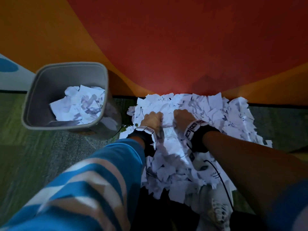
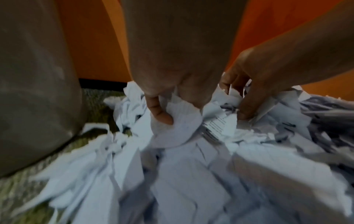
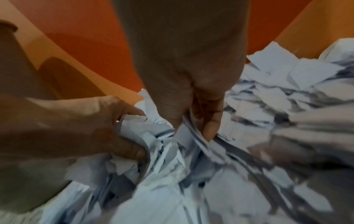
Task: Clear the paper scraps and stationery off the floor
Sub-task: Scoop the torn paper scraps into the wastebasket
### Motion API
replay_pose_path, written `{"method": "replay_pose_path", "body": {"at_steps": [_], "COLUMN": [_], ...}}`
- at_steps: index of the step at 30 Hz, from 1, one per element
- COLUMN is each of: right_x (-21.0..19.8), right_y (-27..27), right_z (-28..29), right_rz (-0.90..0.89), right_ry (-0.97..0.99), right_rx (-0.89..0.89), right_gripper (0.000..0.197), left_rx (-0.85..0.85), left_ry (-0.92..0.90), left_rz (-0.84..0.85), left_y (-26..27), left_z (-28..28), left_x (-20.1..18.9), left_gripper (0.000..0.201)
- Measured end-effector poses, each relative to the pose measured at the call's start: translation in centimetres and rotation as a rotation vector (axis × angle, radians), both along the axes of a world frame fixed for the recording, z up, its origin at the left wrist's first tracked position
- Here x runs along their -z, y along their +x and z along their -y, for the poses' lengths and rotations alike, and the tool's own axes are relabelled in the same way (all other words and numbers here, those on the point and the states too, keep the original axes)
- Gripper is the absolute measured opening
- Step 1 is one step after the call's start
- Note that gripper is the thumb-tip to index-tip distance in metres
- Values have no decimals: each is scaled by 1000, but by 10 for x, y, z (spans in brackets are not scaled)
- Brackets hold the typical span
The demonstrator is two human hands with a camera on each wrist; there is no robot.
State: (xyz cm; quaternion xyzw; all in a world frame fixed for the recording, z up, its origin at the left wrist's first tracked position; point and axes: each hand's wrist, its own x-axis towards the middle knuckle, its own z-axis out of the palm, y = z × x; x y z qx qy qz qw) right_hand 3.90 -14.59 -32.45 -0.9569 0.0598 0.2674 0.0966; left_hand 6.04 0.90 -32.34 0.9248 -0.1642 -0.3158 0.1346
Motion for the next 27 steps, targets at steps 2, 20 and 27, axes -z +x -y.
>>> {"method": "replay_pose_path", "body": {"at_steps": [2, 20, 27], "right_x": [-14, -267, -310], "right_y": [5, 22, 28], "right_z": [4, -33, -138], "right_rz": [-7, 129, 175], "right_ry": [47, 279, 430], "right_rx": [21, 24, -39], "right_gripper": [10, 32, 33], "left_rx": [28, -195, -388], "left_ry": [15, -185, -249], "left_rz": [-21, 254, 357], "left_y": [9, 23, 12], "left_z": [-1, -111, -195], "left_x": [-18, -268, -303], "left_gripper": [54, 38, 40]}}
